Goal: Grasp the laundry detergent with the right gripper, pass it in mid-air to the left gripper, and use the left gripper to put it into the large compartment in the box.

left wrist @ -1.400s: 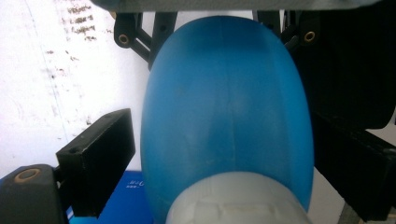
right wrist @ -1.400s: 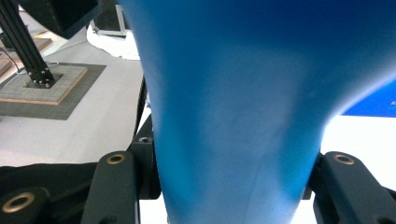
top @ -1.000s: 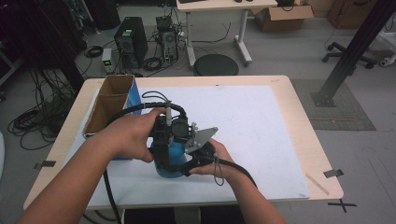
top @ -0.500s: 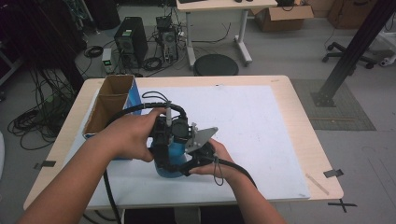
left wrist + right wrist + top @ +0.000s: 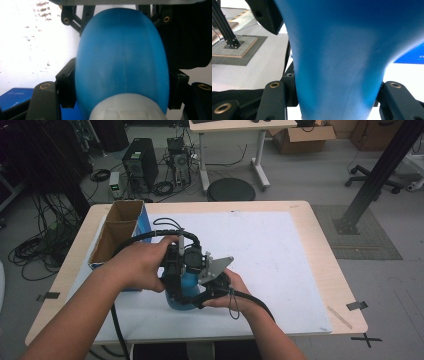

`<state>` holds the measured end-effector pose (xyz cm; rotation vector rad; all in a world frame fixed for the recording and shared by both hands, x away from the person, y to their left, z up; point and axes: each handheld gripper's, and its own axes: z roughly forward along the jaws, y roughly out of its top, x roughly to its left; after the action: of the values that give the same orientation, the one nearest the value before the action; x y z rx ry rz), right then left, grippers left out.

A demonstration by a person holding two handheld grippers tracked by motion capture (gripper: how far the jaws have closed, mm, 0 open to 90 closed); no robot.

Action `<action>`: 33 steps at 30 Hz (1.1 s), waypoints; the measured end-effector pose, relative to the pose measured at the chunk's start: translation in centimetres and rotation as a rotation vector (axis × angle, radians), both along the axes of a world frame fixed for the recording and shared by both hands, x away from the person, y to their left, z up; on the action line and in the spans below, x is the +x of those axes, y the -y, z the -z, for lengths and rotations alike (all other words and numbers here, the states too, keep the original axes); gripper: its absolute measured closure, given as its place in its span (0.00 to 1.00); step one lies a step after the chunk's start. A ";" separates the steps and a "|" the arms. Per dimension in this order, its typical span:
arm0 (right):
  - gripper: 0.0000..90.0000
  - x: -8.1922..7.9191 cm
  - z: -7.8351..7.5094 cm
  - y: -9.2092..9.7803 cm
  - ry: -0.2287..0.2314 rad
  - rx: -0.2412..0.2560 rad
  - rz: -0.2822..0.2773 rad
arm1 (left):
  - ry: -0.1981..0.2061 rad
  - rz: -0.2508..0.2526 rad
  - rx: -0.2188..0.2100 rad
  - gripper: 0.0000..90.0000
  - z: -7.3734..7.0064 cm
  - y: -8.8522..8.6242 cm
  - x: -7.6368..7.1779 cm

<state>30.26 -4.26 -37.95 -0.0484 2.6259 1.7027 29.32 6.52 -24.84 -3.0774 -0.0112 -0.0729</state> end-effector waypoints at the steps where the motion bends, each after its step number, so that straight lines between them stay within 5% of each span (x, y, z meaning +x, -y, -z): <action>1: 0.51 0.0 0.0 0.0 0.003 0.000 0.003 | 0.004 0.001 0.001 0.42 0.0 0.0 0.0; 24: 0.48 0.0 0.2 0.4 -0.026 0.013 -0.008 | 0.011 -0.018 0.041 0.43 -0.1 0.8 0.0; 25: 0.40 0.1 0.2 0.6 -0.036 0.032 -0.011 | 0.010 -0.022 0.036 0.43 -0.2 0.7 0.0; 33: 0.28 0.3 0.1 1.4 -0.053 0.073 0.007 | 0.017 -0.047 0.034 0.43 -0.8 0.9 0.2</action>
<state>30.57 -5.67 -38.05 0.0069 2.5945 1.8202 29.54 5.67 -24.06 -3.0404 -0.0827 -0.0965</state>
